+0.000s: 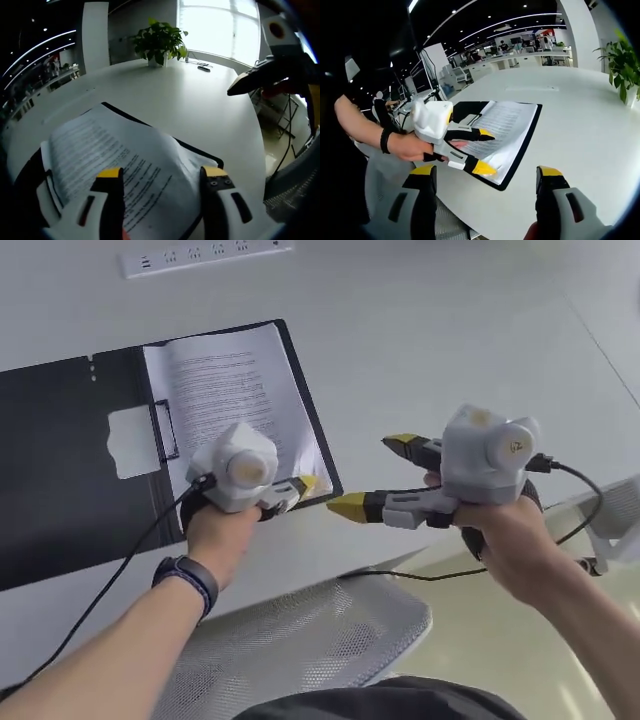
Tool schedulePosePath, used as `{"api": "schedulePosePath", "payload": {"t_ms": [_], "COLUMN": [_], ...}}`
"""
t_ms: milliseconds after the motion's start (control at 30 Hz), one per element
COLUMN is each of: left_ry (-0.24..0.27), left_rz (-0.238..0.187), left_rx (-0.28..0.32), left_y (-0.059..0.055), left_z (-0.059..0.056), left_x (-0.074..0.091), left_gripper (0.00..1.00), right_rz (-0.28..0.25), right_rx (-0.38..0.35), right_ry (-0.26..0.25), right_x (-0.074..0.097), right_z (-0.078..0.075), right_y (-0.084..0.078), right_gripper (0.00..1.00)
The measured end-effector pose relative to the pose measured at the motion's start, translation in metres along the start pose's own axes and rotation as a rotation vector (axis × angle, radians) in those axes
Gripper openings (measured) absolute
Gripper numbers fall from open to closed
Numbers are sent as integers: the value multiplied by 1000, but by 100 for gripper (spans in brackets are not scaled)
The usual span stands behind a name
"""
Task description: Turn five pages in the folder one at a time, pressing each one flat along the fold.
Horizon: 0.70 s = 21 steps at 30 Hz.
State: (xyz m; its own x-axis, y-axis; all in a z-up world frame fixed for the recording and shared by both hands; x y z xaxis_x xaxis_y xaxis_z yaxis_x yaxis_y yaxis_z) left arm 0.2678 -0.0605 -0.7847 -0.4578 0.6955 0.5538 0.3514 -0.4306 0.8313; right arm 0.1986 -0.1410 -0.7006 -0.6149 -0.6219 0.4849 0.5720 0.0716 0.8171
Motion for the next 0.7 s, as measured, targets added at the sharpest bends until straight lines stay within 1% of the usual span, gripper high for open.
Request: {"api": "schedulePosePath", "payload": {"t_ms": [267,367,700], "left_ry": [2,2,-1], "left_rz": [-5,-5,-6], "left_rx": [12,10,10], "left_y": [2,2,3], "left_z": [4,5,6], "left_x": [1,1,1], "left_gripper": [58,57,57], "right_rz": [-14,-21,-28], "right_rx": [-13,-31,-96], "right_ry": [39,55,79], "right_x": [-22,-32,-56], "right_z": [-3,-5,-13], "right_y": [7,8,8], "right_gripper": [77,74,68]}}
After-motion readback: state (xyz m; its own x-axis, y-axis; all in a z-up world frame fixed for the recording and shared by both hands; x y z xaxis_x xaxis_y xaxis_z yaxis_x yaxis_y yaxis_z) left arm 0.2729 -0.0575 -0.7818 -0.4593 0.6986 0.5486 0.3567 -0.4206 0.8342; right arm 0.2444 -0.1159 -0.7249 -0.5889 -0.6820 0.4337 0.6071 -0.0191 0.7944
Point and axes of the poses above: the centre of the closed fingertips' face, and the gripper's own axes: x roughly backward along the fingers, z roughly to its left, y roughly out of its top, the point moved 3 cm from there along x, roughly backward along the fingers, and after that the axes turned 4 degrees about -z, right-handed, at the moved point
